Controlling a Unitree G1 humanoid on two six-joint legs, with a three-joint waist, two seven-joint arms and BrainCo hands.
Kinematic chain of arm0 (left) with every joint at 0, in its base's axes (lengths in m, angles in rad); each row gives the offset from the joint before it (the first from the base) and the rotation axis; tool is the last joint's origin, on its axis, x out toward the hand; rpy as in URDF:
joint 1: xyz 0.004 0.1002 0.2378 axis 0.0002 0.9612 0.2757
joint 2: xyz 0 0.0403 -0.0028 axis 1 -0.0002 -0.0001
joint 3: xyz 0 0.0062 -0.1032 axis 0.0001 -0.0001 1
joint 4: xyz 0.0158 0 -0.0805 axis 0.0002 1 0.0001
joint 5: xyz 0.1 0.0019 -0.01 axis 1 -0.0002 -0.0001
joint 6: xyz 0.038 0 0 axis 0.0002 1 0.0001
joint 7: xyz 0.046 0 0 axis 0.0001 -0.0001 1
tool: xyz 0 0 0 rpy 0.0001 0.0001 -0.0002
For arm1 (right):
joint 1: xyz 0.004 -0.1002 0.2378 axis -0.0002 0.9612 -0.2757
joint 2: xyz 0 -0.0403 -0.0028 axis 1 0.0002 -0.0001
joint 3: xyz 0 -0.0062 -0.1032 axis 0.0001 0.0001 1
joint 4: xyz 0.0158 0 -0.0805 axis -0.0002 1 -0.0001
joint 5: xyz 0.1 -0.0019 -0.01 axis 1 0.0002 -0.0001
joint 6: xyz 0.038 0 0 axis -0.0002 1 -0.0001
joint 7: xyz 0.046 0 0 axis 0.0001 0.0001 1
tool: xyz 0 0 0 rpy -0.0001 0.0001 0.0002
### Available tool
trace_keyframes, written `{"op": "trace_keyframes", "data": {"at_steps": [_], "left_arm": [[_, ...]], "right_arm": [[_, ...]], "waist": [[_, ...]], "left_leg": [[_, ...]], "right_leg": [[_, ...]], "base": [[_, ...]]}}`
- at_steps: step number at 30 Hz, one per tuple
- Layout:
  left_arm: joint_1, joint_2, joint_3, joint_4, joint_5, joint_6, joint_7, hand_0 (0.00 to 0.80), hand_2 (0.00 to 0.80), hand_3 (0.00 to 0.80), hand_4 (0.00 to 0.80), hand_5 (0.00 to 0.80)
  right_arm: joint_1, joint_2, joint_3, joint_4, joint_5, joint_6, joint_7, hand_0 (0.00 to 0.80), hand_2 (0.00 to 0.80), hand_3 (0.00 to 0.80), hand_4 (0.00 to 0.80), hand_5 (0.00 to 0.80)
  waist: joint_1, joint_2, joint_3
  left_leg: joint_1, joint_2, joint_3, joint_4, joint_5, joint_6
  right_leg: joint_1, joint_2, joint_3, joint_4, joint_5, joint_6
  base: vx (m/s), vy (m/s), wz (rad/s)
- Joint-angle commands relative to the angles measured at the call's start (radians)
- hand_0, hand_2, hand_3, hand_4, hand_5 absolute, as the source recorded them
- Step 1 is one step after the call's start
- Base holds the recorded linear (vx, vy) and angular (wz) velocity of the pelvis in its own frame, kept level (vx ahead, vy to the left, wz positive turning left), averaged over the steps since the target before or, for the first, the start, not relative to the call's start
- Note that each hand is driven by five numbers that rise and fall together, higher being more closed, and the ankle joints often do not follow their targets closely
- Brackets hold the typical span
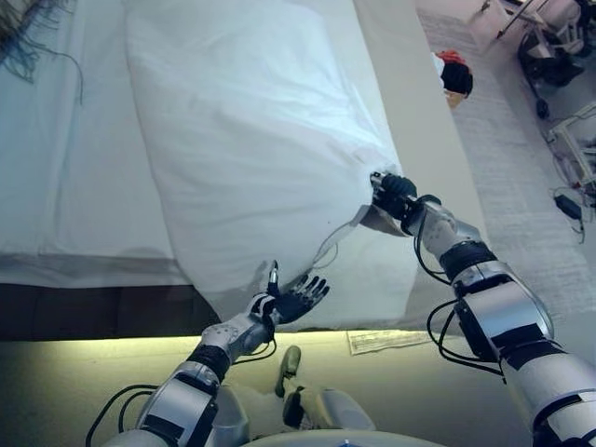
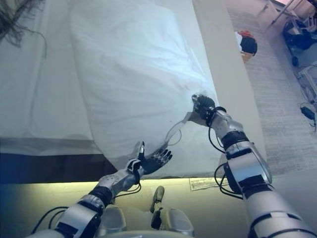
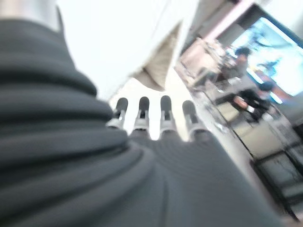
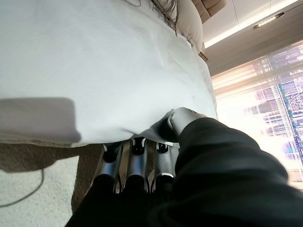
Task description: Make the bed neatly
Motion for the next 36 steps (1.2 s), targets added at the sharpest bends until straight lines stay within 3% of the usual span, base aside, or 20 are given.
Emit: {"op": "trace_keyframes", "data": {"at_steps": [1,5,9,17,24,26,27,28,36], "left_arm": [[-0.100,-0.114,-0.006,0.040,-0.052,-0.119,-0.029,0.000,0.000,0.000,0.000,0.000],[-0.144,-0.130,0.030,0.034,-0.052,-0.208,-0.040,0.000,0.000,0.000,0.000,0.000],[-0.178,-0.161,0.008,0.006,-0.052,-0.255,-0.021,0.000,0.000,0.000,0.000,0.000],[-0.228,-0.225,-0.053,-0.016,-0.052,-0.299,-0.053,0.000,0.000,0.000,0.000,0.000],[-0.259,-0.241,-0.052,-0.036,-0.052,-0.364,-0.074,0.000,0.000,0.000,0.000,0.000],[-0.258,-0.242,-0.041,-0.035,-0.052,-0.401,-0.073,0.449,0.449,0.449,0.449,0.449],[-0.258,-0.242,-0.040,-0.035,-0.052,-0.401,-0.073,0.499,0.499,0.499,0.499,0.499],[-0.257,-0.239,-0.032,-0.029,-0.052,-0.415,-0.075,0.784,0.784,0.784,0.784,0.784],[-0.251,-0.189,0.034,0.022,-0.052,-0.452,-0.109,0.800,0.800,0.800,0.800,0.800]], "right_arm": [[-0.072,-0.092,0.013,-0.106,0.072,-0.083,0.013,0.800,0.800,0.800,0.800,0.800],[-0.059,-0.075,0.017,-0.145,0.101,-0.064,-0.014,0.800,0.800,0.800,0.800,0.800],[-0.044,-0.067,0.026,-0.155,0.102,-0.058,-0.004,0.800,0.800,0.800,0.800,0.800],[-0.054,-0.047,0.046,-0.156,0.087,-0.052,0.009,0.800,0.800,0.800,0.800,0.800],[-0.070,-0.050,0.057,-0.136,0.054,-0.035,0.031,0.800,0.800,0.800,0.800,0.800],[-0.075,-0.056,0.057,-0.130,0.044,-0.024,0.027,0.800,0.800,0.800,0.800,0.800],[-0.075,-0.057,0.057,-0.129,0.043,-0.023,0.027,0.800,0.800,0.800,0.800,0.800],[-0.077,-0.059,0.058,-0.125,0.039,-0.020,0.027,0.800,0.800,0.800,0.800,0.800],[-0.086,-0.075,0.062,-0.108,0.029,-0.014,0.024,0.800,0.800,0.800,0.800,0.800]], "waist": [[-0.004,0.006,0.012],[-0.022,-0.010,0.008],[-0.043,-0.014,0.004],[-0.076,0.003,0.003],[-0.097,0.033,0.004],[-0.100,0.049,0.005],[-0.100,0.051,0.006],[-0.100,0.058,0.008],[-0.087,0.093,0.015]], "left_leg": [[0.007,0.035,0.016,-0.041,-0.001,0.019],[0.016,0.044,0.024,-0.037,-0.009,0.012],[0.031,0.047,0.039,-0.033,-0.021,0.009],[0.041,0.043,0.060,-0.026,-0.029,0.009],[0.051,0.039,0.077,-0.023,-0.030,0.005],[0.053,0.034,0.074,-0.025,-0.028,0.004],[0.053,0.033,0.073,-0.026,-0.027,0.004],[0.053,0.031,0.071,-0.028,-0.026,0.004],[0.043,0.014,0.045,-0.046,-0.007,0.002]], "right_leg": [[0.053,-0.045,-0.002,0.058,-0.054,0.071],[0.061,-0.037,0.004,0.051,-0.057,0.072],[0.068,-0.035,0.015,0.046,-0.058,0.077],[0.067,-0.040,0.033,0.050,-0.059,0.078],[0.067,-0.049,0.045,0.054,-0.066,0.078],[0.066,-0.055,0.046,0.057,-0.069,0.076],[0.066,-0.055,0.045,0.058,-0.070,0.076],[0.065,-0.058,0.044,0.060,-0.072,0.075],[0.053,-0.079,0.030,0.068,-0.079,0.071]], "base": [[0.029,-0.075,-0.02],[0.033,-0.069,-0.02],[0.020,-0.018,-0.18],[0.000,0.015,-0.07],[-0.006,0.066,-0.09],[0.002,0.093,-0.08],[-0.007,0.080,-0.01],[-0.008,0.077,0.01],[-0.018,0.074,0.03]]}}
